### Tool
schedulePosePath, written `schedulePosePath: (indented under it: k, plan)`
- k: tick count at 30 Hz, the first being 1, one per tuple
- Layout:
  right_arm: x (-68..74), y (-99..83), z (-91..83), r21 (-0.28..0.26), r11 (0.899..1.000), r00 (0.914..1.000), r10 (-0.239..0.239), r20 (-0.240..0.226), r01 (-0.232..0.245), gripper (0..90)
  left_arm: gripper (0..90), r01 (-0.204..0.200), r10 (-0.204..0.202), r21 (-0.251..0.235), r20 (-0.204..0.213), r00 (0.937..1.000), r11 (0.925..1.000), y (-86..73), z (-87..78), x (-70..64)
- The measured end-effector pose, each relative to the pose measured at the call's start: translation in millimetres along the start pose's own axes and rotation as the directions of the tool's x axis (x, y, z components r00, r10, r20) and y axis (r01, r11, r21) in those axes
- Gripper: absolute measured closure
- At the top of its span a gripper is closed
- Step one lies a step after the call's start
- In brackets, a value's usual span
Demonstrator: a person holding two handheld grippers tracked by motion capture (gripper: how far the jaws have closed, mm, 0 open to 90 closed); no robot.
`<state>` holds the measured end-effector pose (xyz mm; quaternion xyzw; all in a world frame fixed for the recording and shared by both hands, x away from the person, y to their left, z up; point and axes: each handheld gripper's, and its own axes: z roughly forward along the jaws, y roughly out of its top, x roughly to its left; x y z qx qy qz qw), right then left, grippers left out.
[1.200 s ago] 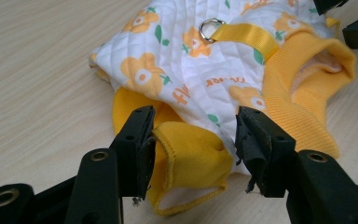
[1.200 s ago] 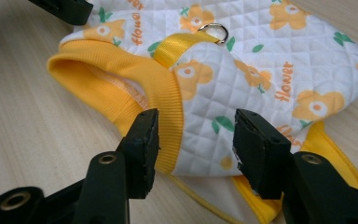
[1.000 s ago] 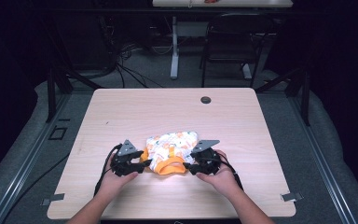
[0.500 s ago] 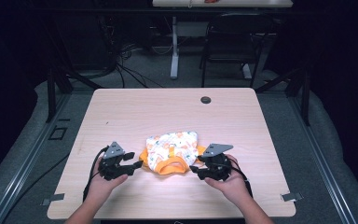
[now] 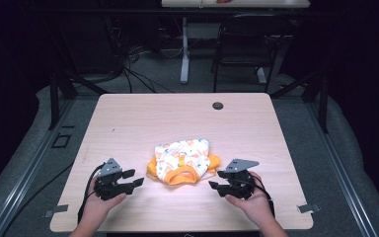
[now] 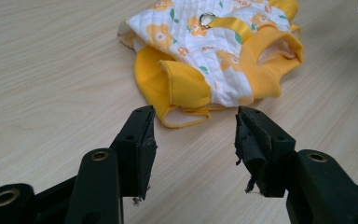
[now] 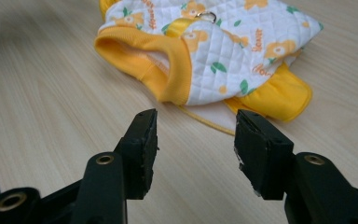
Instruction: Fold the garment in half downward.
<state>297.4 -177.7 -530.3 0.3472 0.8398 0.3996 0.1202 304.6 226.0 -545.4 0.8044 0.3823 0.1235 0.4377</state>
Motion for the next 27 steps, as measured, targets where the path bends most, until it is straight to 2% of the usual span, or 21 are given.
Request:
schedulePosePath:
  k: [3, 5, 11, 18, 21, 27]
  plan:
    - [1.9, -6.1, 4.9, 0.015, 1.0, 0.9996, -0.017, 0.023, 0.017, 48.5, 47.7, 0.006, -0.006, -0.002, 0.004, 1.0, 1.0, -2.7, 3.0, 0.0]
    - [3.5, -7.2, 8.0, 0.022, 1.0, 0.9996, -0.02, 0.018, 0.02, 48.4, 47.7, -0.016, 0.016, 0.011, -0.001, 0.9999, 0.9998, -3.4, 4.7, -1.2]
    - [10.1, -8.9, 15.0, 0.013, 0.999, 0.9986, -0.045, 0.027, 0.045, 48.8, 47.7, -0.046, 0.046, 0.041, 0.008, 0.9989, 0.9981, -8.3, 12.7, -5.9]
    - [15.1, -11.1, 22.4, 0.021, 0.997, 0.9965, -0.072, 0.042, 0.071, 49.3, 47.7, -0.061, 0.059, 0.063, 0.025, 0.9979, 0.9962, -10.3, 17.9, -9.4]
    - [14.9, -13.3, 25.7, 0.028, 0.998, 0.9978, -0.059, 0.028, 0.059, 49.4, 47.7, -0.065, 0.063, 0.064, 0.03, 0.9975, 0.9958, -10.2, 19.5, -11.2]
    - [14.1, -15.2, 31.0, 0.046, 0.997, 0.9975, -0.066, 0.027, 0.064, 49.4, 47.7, -0.088, 0.086, 0.08, 0.033, 0.9958, 0.9929, -10.4, 22.4, -14.8]
